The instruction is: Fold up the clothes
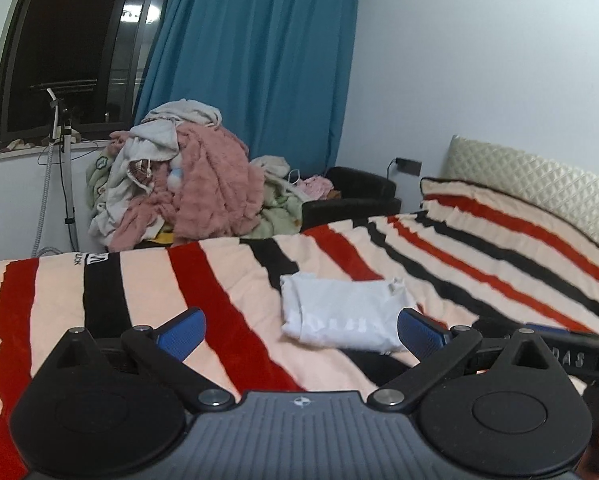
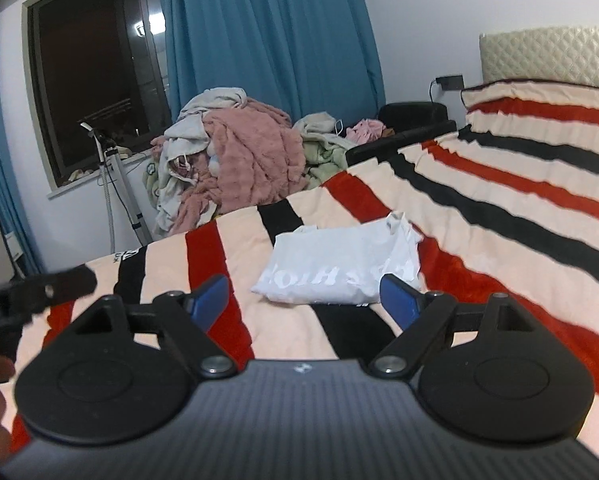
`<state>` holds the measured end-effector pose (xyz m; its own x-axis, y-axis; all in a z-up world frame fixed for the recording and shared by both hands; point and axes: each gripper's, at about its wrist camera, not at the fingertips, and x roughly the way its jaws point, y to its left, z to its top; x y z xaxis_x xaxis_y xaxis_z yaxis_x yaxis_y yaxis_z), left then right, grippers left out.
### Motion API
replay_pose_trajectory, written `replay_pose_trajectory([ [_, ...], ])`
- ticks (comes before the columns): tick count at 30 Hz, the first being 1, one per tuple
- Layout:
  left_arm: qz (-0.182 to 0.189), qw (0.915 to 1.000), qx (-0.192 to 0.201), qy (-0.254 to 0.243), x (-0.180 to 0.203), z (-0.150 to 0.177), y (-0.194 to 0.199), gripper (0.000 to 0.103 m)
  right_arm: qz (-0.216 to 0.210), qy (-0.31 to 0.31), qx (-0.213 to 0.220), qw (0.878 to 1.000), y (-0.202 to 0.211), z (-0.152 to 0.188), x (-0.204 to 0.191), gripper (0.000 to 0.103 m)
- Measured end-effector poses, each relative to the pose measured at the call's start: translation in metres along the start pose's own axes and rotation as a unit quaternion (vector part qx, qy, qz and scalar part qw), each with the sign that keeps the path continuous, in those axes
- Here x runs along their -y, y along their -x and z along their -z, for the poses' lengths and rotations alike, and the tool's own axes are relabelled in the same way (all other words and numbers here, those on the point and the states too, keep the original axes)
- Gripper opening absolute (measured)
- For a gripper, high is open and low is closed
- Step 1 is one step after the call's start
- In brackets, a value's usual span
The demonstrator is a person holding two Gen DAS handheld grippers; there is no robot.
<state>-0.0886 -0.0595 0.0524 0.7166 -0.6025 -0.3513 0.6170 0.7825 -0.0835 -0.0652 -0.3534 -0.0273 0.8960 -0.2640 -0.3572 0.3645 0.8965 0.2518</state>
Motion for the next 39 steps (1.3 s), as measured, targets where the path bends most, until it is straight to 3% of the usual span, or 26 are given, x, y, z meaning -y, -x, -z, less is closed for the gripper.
replay_pose_trajectory([
  [6, -0.01, 0.9999, -0.004, 0.0, -0.003, 0.011, -0.001, 0.103, 0.027, -0.015, -0.002, 1.0, -0.008, 0.012, 0.0, 0.084],
  [13, -0.039, 0.9992, -0.011, -0.001, -0.003, 0.018, -0.009, 0.103, 0.021, -0.014, 0.0, 1.0, -0.007, 0.014, 0.003, 0.084],
  [18, -0.03, 0.9991, -0.028, 0.003, -0.003, 0.017, -0.014, 0.103, 0.021, -0.012, -0.007, 1.0, -0.012, 0.015, 0.003, 0.084],
  [39, -0.031, 0.9992, -0.023, -0.01, 0.005, 0.016, -0.006, 0.103, 0.018, -0.007, -0.017, 1.0, -0.01, 0.017, 0.0, 0.084],
])
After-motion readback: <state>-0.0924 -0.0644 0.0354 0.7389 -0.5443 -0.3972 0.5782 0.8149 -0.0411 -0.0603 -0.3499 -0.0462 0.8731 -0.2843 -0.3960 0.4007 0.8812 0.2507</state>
